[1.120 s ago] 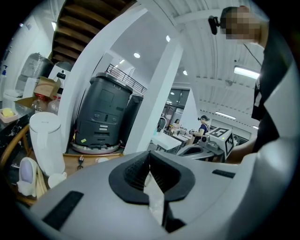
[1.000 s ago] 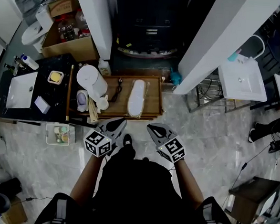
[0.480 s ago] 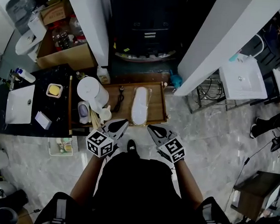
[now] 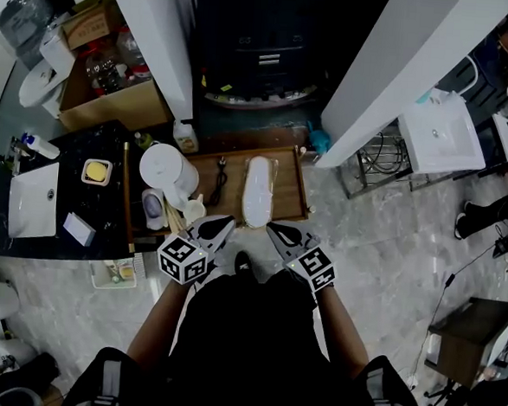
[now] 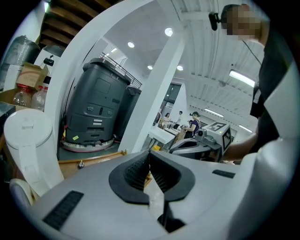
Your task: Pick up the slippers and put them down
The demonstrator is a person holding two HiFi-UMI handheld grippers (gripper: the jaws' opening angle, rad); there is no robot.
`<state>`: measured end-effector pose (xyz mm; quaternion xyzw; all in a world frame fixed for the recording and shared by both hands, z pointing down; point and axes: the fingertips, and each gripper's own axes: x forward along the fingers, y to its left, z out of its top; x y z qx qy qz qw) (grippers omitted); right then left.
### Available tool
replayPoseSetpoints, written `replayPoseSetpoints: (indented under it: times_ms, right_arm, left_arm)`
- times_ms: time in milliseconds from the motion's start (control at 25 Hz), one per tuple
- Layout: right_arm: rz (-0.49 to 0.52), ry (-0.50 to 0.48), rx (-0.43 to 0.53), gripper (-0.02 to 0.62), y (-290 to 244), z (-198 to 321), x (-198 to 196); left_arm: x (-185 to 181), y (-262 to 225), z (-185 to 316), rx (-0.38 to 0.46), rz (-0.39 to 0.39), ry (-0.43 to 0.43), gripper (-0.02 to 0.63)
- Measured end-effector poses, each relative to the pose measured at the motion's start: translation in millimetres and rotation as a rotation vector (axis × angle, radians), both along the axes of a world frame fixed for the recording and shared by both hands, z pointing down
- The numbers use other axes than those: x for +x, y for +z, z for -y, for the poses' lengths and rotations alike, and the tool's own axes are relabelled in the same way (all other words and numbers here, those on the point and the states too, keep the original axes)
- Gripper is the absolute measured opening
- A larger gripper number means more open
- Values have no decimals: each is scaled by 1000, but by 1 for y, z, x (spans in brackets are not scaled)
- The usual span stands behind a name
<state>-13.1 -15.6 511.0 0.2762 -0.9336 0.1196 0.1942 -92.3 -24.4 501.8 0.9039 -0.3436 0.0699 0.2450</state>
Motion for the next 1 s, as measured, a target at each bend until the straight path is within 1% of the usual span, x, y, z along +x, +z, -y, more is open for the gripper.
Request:
replayPoseSetpoints:
  times_ms: [280, 480, 680, 840, 1000]
  right_arm:
    - [-4, 40, -12, 9, 3, 6, 6]
    - [-14, 30, -21, 8, 9, 11, 8]
    - [-23, 15, -26, 9, 17, 25, 7]
    - [-23, 10, -49, 9, 27, 35, 8]
    - [-45, -6, -78, 9, 46, 42, 7]
  left_arm:
    - [-1, 6, 6, -12, 2, 22, 12]
    - [0, 11, 12, -20, -4, 11, 12]
    - [2, 23, 18, -47, -6, 12, 12]
    - [6, 33, 27, -68, 1, 20, 12]
    - [9, 50, 33, -104, 15, 33, 12]
